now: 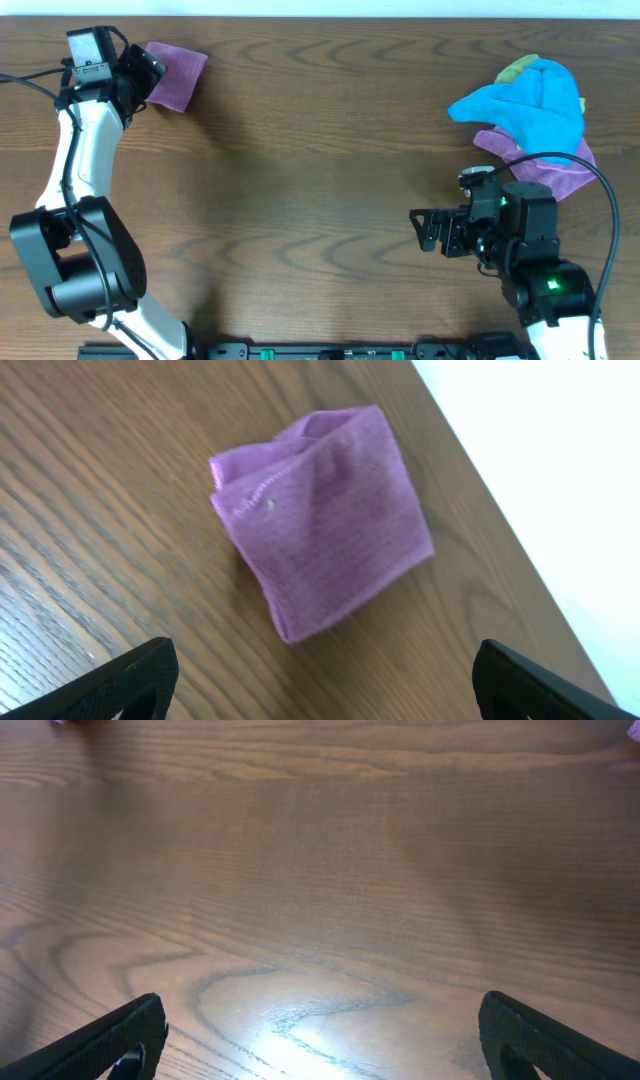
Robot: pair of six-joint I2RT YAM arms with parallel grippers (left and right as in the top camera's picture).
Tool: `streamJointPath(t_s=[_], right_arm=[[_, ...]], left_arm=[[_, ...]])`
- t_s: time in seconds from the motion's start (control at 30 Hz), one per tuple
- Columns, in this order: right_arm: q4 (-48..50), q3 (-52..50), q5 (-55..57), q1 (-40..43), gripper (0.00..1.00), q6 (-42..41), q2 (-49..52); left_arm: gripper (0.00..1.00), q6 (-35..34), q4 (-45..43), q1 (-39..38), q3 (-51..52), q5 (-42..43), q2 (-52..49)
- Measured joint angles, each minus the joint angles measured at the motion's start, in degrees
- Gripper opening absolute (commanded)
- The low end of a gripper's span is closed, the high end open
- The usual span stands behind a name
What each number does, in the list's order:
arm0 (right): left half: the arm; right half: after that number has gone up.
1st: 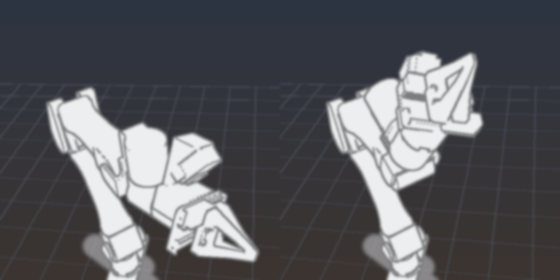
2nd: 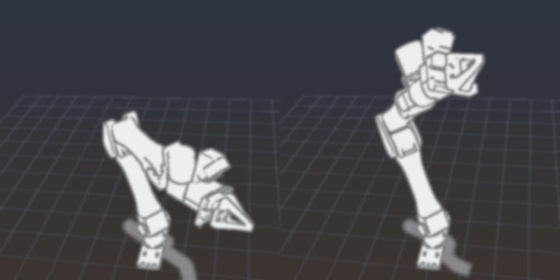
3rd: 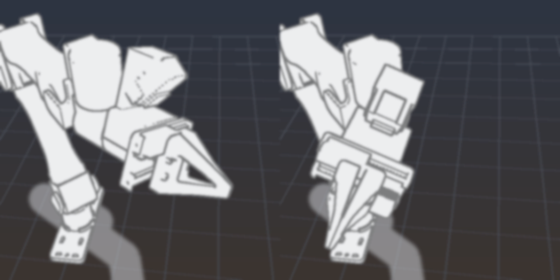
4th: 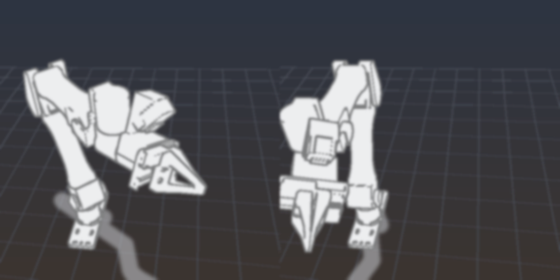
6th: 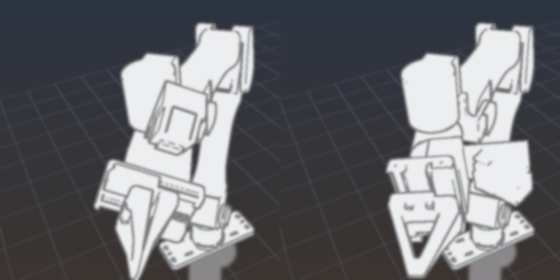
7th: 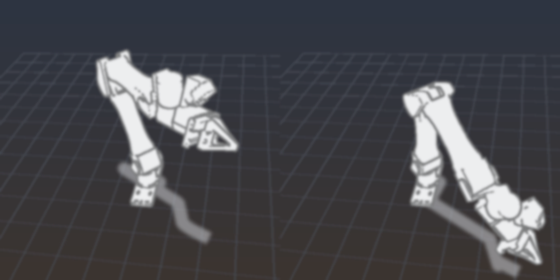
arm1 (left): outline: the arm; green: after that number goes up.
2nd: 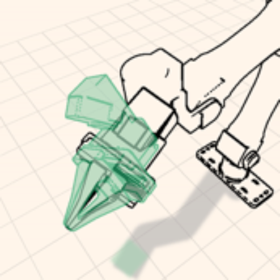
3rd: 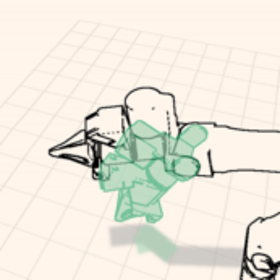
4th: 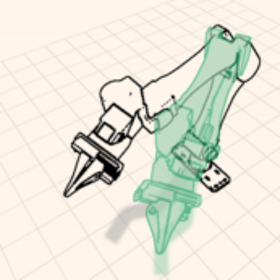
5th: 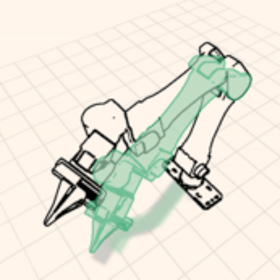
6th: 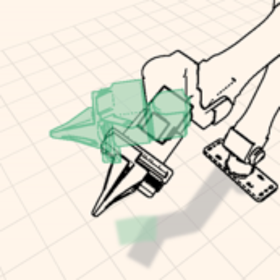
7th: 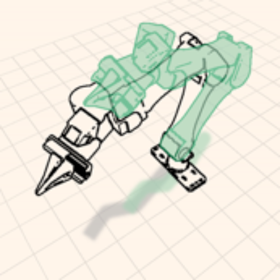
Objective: Fold the cloth
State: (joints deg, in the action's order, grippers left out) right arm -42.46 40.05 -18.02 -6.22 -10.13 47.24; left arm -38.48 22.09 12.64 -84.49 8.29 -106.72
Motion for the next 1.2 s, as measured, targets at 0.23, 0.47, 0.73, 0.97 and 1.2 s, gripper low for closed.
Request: streamJointPath(t_s=[0.23, 0.47, 0.73, 0.97, 1.2], right_arm=[[0.0, 0.0, 0.0, 0.0, 0.99, 0.0, 0.0], [0.0, 0.0, 0.0, 0.0, 0.99, 0.0, 0.0], [0.0, 0.0, 0.0, 0.0, 0.99, 0.0, 0.0], [0.0, 0.0, 0.0, 0.0, 0.99, 0.0, 0.0], [0.0, 0.0, 0.0, 0.0, 0.99, 0.0, 0.0]], left_arm=[[0.95, 0.7, 0.7, 0.0, 0.0, 7.1, 3.0], [0.95, 3.3, 6.8, 0.6, 0.0, 9.8, 9.7], [0.95, 9.2, 17.6, 2.0, 0.0, 10.5, 18.6], [0.95, 15.5, 26.7, 1.9, 0.0, 10.6, 27.4], [0.95, 19.1, 34.5, 1.9, 0.0, 7.9, 35.7]])
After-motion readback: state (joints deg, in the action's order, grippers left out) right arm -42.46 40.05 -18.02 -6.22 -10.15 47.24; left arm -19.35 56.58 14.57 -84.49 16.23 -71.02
